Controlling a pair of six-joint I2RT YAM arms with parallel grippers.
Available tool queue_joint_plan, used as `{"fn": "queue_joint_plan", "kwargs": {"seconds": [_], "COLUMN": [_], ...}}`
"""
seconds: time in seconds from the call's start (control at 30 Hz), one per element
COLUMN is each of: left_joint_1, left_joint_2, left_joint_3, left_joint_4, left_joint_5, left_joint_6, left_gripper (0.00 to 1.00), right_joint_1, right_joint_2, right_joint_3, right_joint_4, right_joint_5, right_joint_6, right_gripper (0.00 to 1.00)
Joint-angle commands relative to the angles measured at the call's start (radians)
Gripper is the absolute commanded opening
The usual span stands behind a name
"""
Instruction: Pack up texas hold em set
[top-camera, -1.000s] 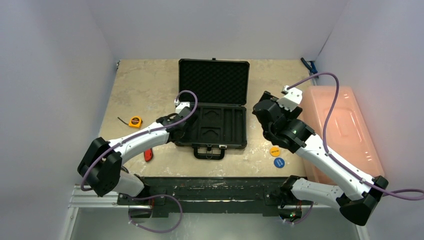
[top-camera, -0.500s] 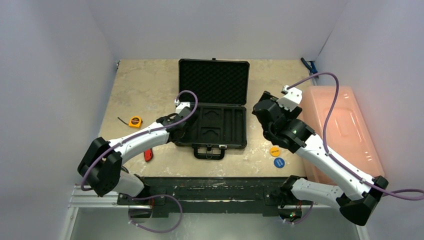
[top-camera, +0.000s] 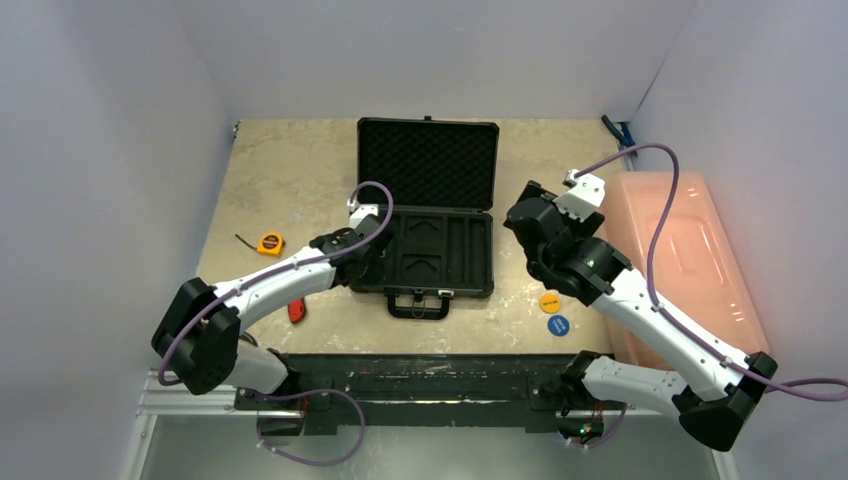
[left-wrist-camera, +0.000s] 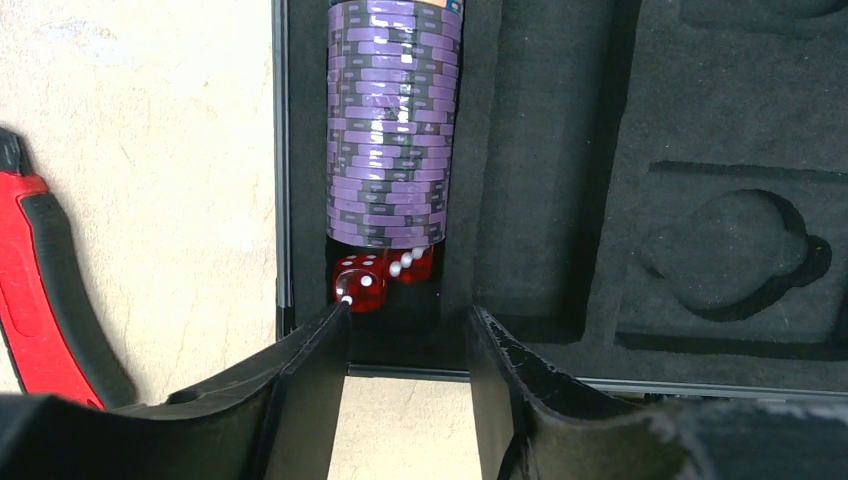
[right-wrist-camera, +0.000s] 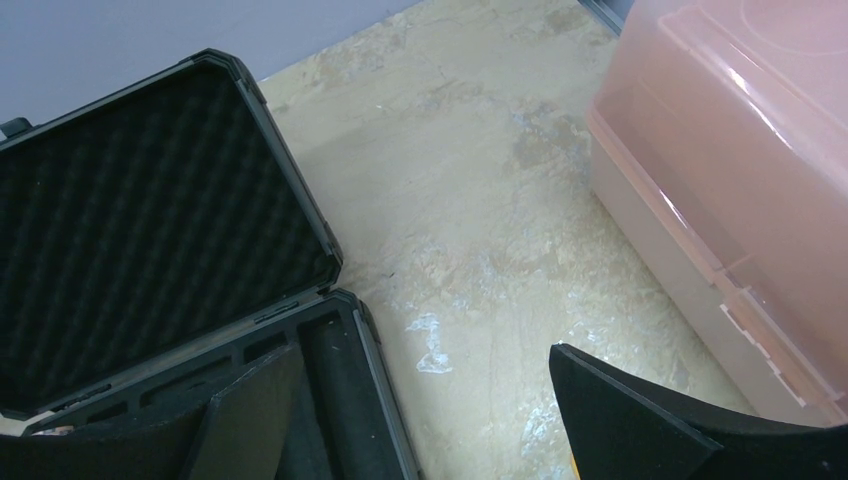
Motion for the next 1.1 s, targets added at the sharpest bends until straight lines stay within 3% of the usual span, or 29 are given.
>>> {"fn": "queue_joint_plan", "kwargs": {"seconds": [0.0,0.17,0.5,0.93,1.07], "left_joint_1": [0.005,0.005,0.006,0.028,0.036], "left_joint_2": [-0.033,-0.084,-0.248,-0.367,-0.388], "left_joint_3": [-0.007,-0.004,0.049,0.29,0.296], "left_joint_4": [0.008,-0.008,-0.055,-0.251,-0.248], "left_joint_5": [-0.009,-0.011,-0.015,-0.031,-0.035], "left_joint_6": [0.01,0.022,0.129,0.351,0.431], "left_gripper": [0.48,0.56,0.98,1.0,1.0], "right_joint_1": [-0.002,-0.002,-0.003,-0.006,-0.075], "right_joint_2": [0.006,0.009,-0.002,0.019,0.026], "right_joint_3": [0.044,0.044,0.015,-0.162,-0.219], "right_joint_4": [0.011,0.004,-0.069,-0.127,-0.112], "right_joint_5": [-0.001,-0.003,-0.039,-0.323,-0.407], "right_joint_6": [0.002,0.004,0.075,0.206,0.196], "right_gripper": [0.99,0.99,0.99,0.99,0.99]}}
